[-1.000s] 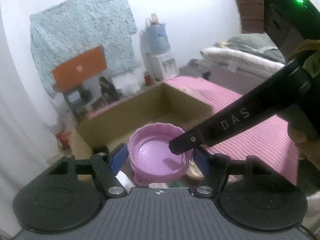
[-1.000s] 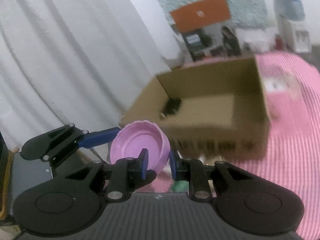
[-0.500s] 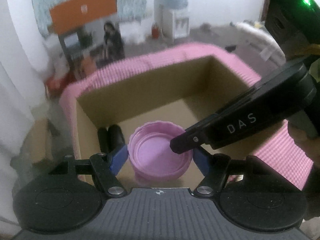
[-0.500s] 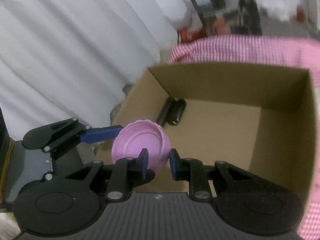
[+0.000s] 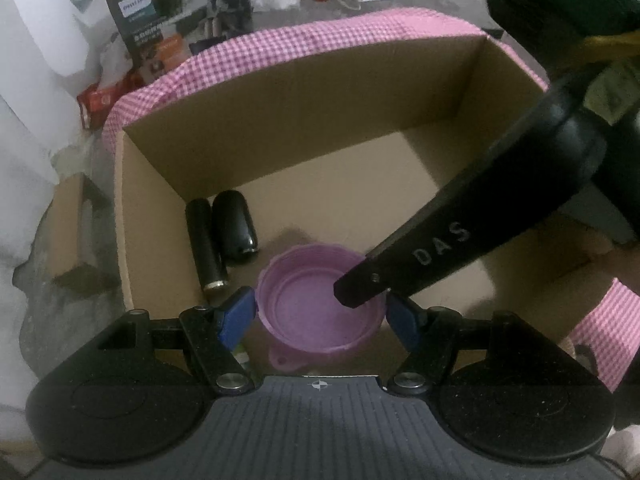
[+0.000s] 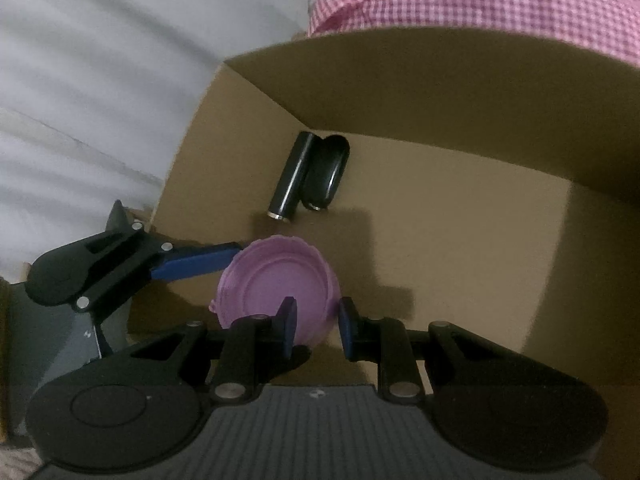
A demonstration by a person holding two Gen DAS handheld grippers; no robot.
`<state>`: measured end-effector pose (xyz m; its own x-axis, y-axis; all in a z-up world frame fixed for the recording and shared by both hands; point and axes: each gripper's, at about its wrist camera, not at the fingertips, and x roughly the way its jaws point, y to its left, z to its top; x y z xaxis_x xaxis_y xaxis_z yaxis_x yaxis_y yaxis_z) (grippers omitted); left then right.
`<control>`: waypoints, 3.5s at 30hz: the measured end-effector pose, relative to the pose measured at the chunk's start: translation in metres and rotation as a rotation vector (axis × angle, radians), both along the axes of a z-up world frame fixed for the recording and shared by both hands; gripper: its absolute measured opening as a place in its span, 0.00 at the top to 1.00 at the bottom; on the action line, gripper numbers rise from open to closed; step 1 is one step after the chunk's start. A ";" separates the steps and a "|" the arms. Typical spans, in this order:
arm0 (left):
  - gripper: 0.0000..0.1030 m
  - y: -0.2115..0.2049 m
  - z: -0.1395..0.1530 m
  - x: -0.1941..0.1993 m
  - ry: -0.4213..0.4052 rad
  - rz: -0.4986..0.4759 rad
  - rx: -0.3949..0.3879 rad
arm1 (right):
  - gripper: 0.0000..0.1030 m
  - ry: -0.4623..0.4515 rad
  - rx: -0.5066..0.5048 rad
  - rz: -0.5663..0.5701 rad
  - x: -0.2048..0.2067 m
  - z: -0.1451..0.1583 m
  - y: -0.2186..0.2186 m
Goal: Organize rigid objects
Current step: 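Open the right tool to release the purple bowl in the box, then move the right tool back and grasp the black tape roll, then lift the black tape roll and carry it into the box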
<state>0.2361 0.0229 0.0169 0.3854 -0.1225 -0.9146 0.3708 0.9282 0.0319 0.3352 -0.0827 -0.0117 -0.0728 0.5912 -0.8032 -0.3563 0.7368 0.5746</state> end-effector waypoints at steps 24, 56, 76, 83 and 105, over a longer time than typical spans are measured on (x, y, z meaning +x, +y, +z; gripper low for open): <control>0.14 -0.001 0.081 -0.093 -0.335 -0.013 -0.088 | 0.22 -0.466 0.125 -0.151 -0.093 0.110 -0.079; 0.30 -0.128 -0.050 -0.195 -0.204 -0.273 -0.167 | 0.11 -0.555 -0.102 -0.463 -0.303 0.013 -0.195; 0.41 -0.146 -0.065 -0.186 -0.200 -0.288 -0.142 | 0.71 -0.441 -0.099 -0.380 -0.267 -0.024 -0.188; 0.34 -0.152 -0.069 -0.178 -0.190 -0.298 -0.143 | 0.72 -0.433 -0.102 -0.378 -0.263 -0.028 -0.192; 0.36 -0.150 -0.056 -0.185 -0.270 -0.321 -0.189 | 0.79 -0.530 -0.185 -0.339 -0.272 -0.009 -0.184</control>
